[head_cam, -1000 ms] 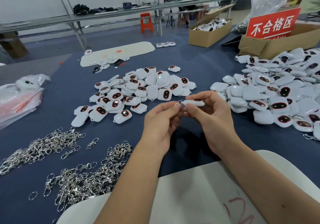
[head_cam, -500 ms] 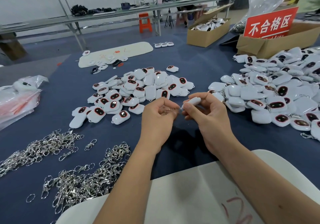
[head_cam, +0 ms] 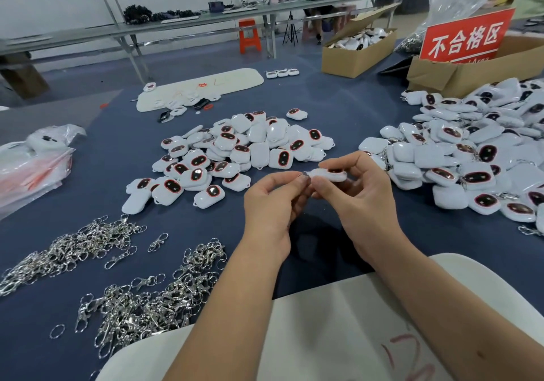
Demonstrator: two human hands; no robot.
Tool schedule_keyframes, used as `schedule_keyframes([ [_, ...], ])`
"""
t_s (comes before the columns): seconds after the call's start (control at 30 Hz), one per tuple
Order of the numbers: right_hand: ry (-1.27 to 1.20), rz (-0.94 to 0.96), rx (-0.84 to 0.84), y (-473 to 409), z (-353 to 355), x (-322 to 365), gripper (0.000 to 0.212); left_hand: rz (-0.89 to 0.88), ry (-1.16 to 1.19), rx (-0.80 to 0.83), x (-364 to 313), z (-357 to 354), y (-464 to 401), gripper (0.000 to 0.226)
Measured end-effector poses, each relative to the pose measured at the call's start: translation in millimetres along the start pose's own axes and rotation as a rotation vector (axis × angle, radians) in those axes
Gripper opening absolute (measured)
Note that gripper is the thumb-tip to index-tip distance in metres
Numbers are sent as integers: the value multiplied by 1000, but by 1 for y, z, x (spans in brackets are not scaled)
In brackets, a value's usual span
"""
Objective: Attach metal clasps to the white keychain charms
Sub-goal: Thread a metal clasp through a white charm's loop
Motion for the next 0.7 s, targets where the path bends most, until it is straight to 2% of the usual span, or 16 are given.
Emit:
schedule_keyframes([
  [0.2, 3, 5, 15, 0, -1, 1, 23, -35, -85, 22, -4, 2, 0, 10],
  [0.4, -16, -29, 6, -1, -1, 0, 22, -278, -448, 125, -15, 7, -8, 15],
  [0.57, 29, -77, 77, -1, -4, -5, 25, -396, -754, 217, -19, 13, -10, 26],
  [0.63, 38, -89, 85, -2, -4, -6, 23, -392, -736, 225, -20, 15, -10, 23],
  [0.7, 9, -69, 84, -3, -3, -5, 20, -351, -611, 159, -18, 14, -7, 13],
])
Point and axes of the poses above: each hand's wrist, its own y-axis away from the middle knuckle, its own z-axis out of the back of the hand, x = y × z, the point moved 4 cm from there along -y, towards the middle knuckle, and after that the axes turned 6 degrees about -x, right-handed, at the moved point
